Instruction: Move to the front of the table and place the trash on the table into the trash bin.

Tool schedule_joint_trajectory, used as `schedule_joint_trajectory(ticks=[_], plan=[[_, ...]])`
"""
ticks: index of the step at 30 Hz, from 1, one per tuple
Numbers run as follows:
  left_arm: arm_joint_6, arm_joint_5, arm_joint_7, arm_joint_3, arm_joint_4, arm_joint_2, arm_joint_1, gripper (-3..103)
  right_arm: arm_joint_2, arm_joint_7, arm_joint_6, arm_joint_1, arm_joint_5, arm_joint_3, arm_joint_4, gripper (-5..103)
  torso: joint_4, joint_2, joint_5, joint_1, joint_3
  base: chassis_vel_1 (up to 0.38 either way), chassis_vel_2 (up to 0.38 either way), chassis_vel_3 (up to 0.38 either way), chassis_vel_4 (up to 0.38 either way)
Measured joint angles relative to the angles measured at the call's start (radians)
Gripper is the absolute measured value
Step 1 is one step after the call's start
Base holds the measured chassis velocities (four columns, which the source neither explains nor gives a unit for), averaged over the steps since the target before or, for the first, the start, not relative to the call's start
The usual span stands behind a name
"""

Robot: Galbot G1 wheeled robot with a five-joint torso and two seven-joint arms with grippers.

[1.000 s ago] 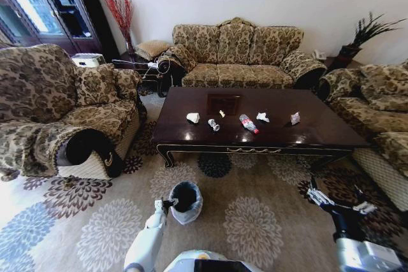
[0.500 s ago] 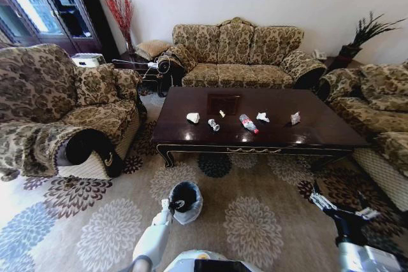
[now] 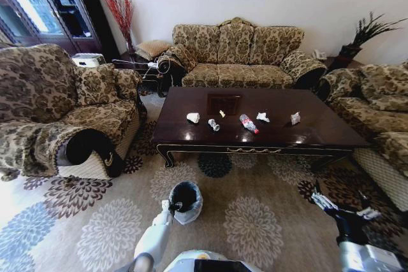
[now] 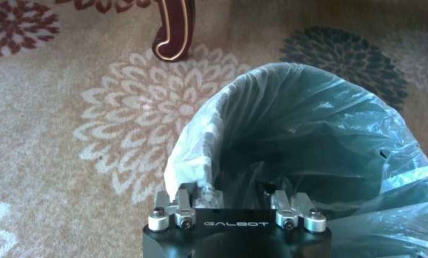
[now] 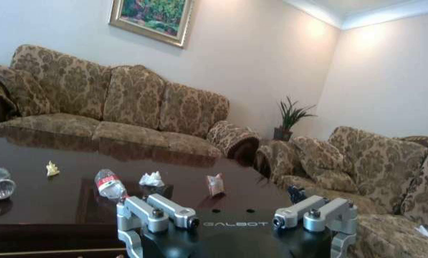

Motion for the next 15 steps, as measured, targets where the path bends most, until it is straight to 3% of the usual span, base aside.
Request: schedule_joint_trajectory(ticks=[15], plan=[[0.004, -0.002, -0.004, -0.004, 0.022, -0.007, -0.013, 19, 0.003, -0.001, -0.001, 0.008, -0.006, -0.005, -0.011, 100, -0.0003, 0.0, -0.0006, 0.0, 0.0, 0.0, 0.0, 0.0, 0.0]])
